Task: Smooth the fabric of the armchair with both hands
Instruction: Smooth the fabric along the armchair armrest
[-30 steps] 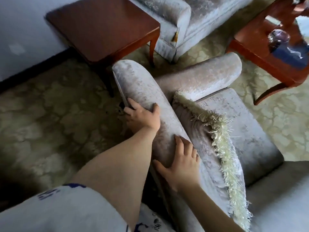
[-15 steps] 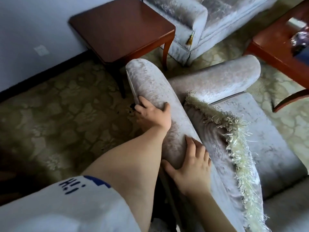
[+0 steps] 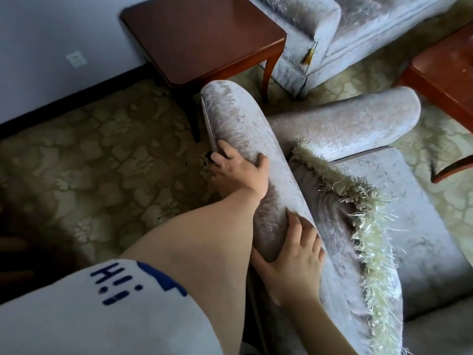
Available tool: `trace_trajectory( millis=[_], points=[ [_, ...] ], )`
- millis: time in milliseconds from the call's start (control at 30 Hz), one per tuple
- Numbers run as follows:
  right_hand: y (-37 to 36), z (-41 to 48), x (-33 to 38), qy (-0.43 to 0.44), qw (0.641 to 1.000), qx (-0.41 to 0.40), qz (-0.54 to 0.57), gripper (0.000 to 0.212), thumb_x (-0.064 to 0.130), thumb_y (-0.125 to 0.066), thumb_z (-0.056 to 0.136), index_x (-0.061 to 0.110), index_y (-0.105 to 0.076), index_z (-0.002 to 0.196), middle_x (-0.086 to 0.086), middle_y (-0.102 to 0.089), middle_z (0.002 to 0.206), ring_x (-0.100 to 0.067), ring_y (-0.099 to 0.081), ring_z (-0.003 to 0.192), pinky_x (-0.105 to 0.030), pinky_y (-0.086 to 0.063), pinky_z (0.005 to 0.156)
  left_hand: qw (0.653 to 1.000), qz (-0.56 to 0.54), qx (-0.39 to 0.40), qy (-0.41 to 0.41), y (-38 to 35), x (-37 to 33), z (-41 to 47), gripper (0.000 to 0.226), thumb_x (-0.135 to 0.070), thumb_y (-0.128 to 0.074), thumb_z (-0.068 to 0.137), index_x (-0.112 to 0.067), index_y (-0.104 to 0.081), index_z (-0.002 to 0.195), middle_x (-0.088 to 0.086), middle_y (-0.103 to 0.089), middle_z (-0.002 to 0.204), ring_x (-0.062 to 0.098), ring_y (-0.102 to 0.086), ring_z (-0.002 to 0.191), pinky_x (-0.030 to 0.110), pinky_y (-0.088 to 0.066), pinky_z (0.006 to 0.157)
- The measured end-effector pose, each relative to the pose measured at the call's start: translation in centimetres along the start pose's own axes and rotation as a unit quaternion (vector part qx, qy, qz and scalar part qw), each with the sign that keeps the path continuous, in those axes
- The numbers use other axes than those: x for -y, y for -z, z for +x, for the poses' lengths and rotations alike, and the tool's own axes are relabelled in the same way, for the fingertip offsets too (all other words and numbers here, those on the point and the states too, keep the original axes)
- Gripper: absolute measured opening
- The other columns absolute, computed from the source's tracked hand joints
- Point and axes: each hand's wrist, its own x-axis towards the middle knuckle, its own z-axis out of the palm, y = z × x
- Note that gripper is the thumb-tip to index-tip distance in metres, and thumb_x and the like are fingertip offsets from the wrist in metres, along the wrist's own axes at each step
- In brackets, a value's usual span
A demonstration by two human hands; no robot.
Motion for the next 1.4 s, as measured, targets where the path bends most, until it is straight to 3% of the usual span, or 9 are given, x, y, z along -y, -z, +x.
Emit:
trace_trajectory(
  millis=[400,600,867,1200,1400],
  points=[
    [0.2,0.0,-0.6,0.019,1.000,-0.004,0.004,0.103,0.082,-0.039,0.060,0.019,-0.024,0.140,-0.013,-0.041,0.133,-0.035,-0.040,0.119,-0.051,-0.034,0.097,1.000,-0.019,-0.004,-0.004,0.2,-0.1,-0.3,0.093,-0.065,-0.050,0.075,-0.015,-0.016,0.146,0.016,-0.036,0.131,0.036,-0.046,0.109,0.045,-0.042,0.081],
    [0.3,0.3,-0.7,0.026,0.999,0.022,-0.035,0.106,0.082,-0.039,0.062,0.017,-0.015,0.142,-0.016,-0.035,0.139,-0.036,-0.035,0.122,-0.050,-0.030,0.100,1.000,-0.010,0.001,-0.011,0.6,-0.2,-0.4,0.091,-0.063,-0.052,0.078,-0.014,-0.017,0.146,0.016,-0.037,0.132,0.037,-0.047,0.111,0.047,-0.041,0.089],
    [-0.3,0.1,-1.3,0.043,0.999,0.000,-0.024,0.105,0.078,-0.047,0.062,0.012,-0.023,0.140,-0.021,-0.041,0.134,-0.040,-0.040,0.115,-0.053,-0.032,0.095,1.000,-0.020,-0.005,0.001,0.3,0.0,-0.8,0.089,-0.062,-0.052,0.079,-0.016,-0.016,0.147,0.015,-0.034,0.136,0.037,-0.045,0.115,0.046,-0.040,0.089],
    [2.8,-1.8,-6.6,0.061,0.997,0.035,-0.044,0.107,0.082,-0.033,0.061,0.017,-0.018,0.145,-0.015,-0.037,0.137,-0.035,-0.037,0.122,-0.048,-0.032,0.102,0.998,-0.048,0.014,0.033,-0.5,-0.9,-6.1,0.092,-0.063,-0.052,0.078,-0.018,-0.012,0.148,0.016,-0.033,0.136,0.037,-0.043,0.116,0.050,-0.040,0.090],
    [3.9,-2.7,-9.0,0.065,0.996,0.034,-0.060,0.103,0.080,-0.034,0.060,0.020,-0.022,0.143,-0.012,-0.040,0.135,-0.034,-0.041,0.120,-0.045,-0.036,0.100,0.997,-0.036,0.036,0.050,-1.1,-1.5,-8.4,0.096,-0.066,-0.050,0.078,-0.017,-0.005,0.149,0.018,-0.032,0.136,0.037,-0.043,0.116,0.053,-0.038,0.094]
  ],
)
